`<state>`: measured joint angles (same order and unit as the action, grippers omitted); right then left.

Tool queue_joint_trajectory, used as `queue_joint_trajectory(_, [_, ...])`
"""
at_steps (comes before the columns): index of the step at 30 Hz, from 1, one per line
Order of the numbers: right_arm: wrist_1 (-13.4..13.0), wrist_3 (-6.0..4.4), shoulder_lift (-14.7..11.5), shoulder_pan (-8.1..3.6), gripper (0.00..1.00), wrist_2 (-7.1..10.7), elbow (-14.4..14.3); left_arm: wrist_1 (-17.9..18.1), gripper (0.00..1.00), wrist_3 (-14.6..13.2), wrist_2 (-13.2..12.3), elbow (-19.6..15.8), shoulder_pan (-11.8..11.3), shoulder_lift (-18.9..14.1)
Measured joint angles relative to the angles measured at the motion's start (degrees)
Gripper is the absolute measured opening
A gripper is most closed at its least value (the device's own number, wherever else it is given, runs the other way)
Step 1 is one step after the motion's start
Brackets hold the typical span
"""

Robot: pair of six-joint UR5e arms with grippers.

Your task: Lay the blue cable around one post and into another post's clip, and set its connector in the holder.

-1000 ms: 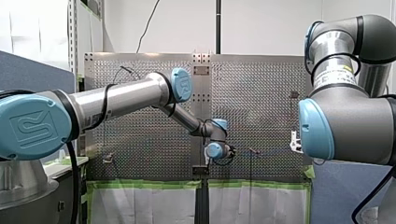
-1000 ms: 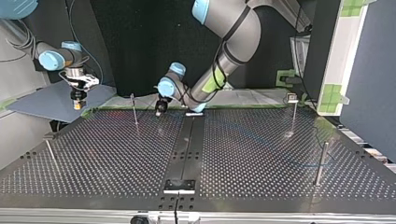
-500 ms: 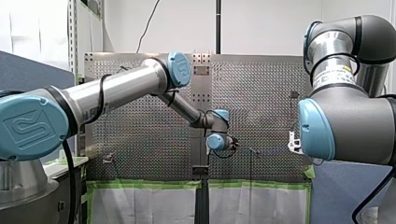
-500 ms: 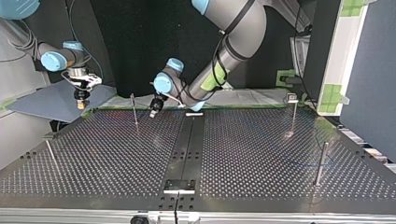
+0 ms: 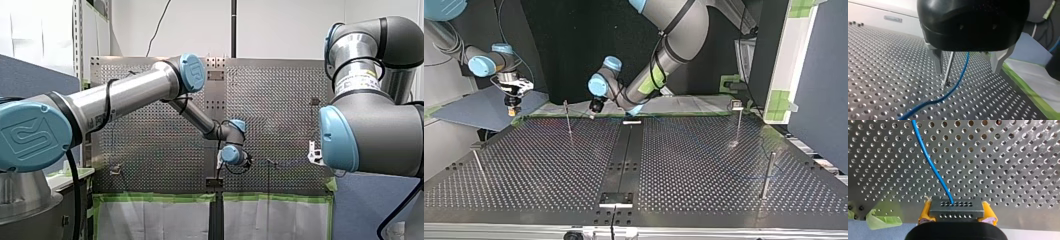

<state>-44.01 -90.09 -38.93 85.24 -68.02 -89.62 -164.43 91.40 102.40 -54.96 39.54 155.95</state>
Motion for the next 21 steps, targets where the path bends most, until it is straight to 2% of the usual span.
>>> queue_joint_trajectory(4, [0.04,0.02,-0.01,0.04,0.0,-0.01,0.01,-0.02,0.94,-2.1,0.44,-0.18,0.46,0.0])
queue_joint_trajectory(9, [0.06,0.0,-0.02,0.13,0.0,-0.01,0.0,-0.09,0.94,-4.43,-1.65,-0.28,1.8,0.01])
queue_joint_trajectory(17, [0.05,0.0,0.0,0.29,0.0,-0.02,0.0,0.21,0.94,-4.69,-4.51,-2.91,3.89,-0.08])
queue_joint_trajectory(21, [0.08,0.01,0.02,0.38,0.0,-0.02,0.0,0.74,0.94,-4.39,-4.79,-3.28,4.46,-0.09])
